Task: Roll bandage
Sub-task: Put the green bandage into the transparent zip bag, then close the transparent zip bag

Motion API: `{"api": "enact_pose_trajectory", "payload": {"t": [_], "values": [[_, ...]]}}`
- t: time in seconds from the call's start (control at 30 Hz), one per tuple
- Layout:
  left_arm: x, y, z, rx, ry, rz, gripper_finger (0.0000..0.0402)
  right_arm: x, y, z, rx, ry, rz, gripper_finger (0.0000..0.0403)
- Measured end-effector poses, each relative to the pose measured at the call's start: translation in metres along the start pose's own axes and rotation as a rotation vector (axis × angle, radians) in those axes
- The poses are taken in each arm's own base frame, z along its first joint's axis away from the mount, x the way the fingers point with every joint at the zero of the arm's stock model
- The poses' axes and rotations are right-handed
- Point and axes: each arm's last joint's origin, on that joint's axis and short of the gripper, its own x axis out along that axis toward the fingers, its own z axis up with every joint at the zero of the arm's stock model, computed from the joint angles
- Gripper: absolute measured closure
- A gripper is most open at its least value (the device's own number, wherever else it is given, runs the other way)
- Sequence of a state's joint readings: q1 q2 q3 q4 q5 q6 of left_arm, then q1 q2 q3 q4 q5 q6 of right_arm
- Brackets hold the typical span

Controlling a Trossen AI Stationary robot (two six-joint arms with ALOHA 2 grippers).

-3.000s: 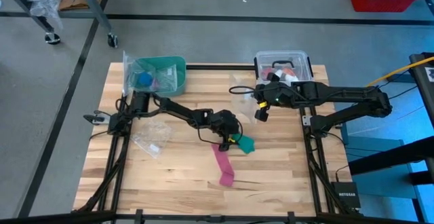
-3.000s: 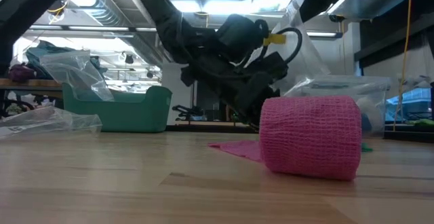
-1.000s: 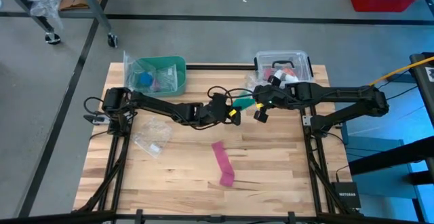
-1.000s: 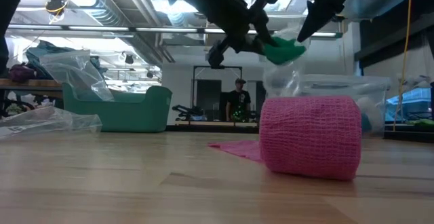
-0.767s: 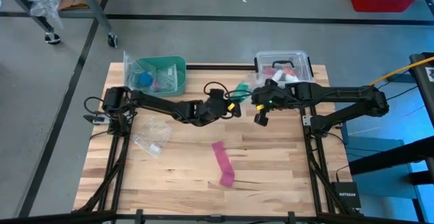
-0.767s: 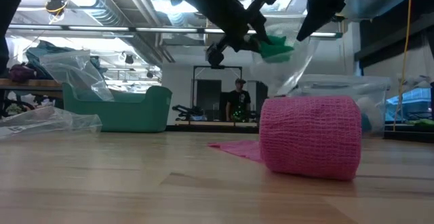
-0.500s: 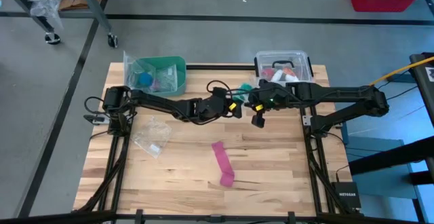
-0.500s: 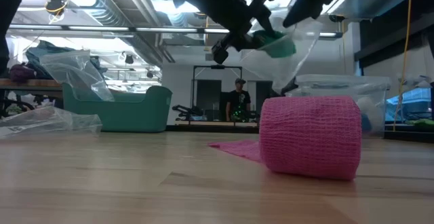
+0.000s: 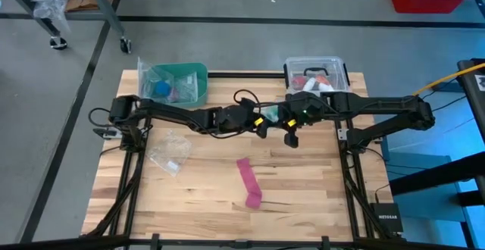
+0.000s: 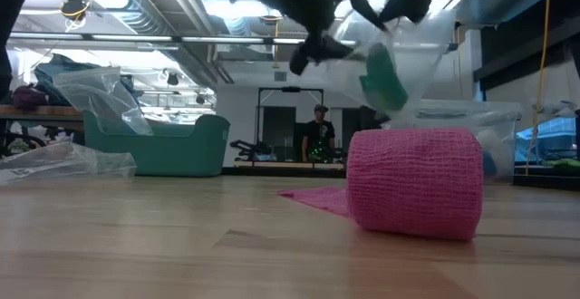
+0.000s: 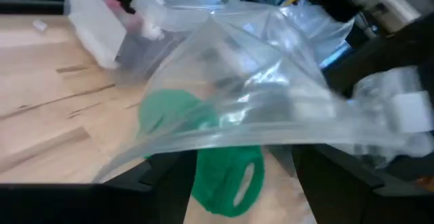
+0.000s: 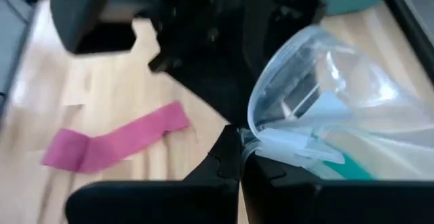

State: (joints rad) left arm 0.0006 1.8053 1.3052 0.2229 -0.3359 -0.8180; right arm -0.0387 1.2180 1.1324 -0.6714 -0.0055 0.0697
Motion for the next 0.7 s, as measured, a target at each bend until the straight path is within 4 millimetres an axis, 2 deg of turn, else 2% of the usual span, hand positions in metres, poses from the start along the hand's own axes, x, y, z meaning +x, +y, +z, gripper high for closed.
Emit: {"api": "enact_pose_trajectory", "payload": {"t": [0.13, 0.3, 0.5, 0.7], "values": [[-0.019, -0.010, 0.010, 0.050, 0.023, -0.003, 0.0178, 0.000, 0.002, 0.003, -0.004, -0.033, 0.055, 0.0402], [-0.054, -0.030, 0.023, 0.153, 0.057, -0.063, 0.0184, -0.003, 0.004, 0.011, -0.014, -0.117, 0.102, 0.0402], [-0.096, -0.057, 0.026, 0.276, 0.089, -0.181, 0.0183, -0.008, 0.003, 0.021, -0.015, -0.229, 0.076, 0.0402], [-0.111, -0.071, 0.018, 0.394, 0.064, -0.220, 0.0186, -0.010, 0.002, 0.027, -0.011, -0.298, 0.030, 0.0402]]}}
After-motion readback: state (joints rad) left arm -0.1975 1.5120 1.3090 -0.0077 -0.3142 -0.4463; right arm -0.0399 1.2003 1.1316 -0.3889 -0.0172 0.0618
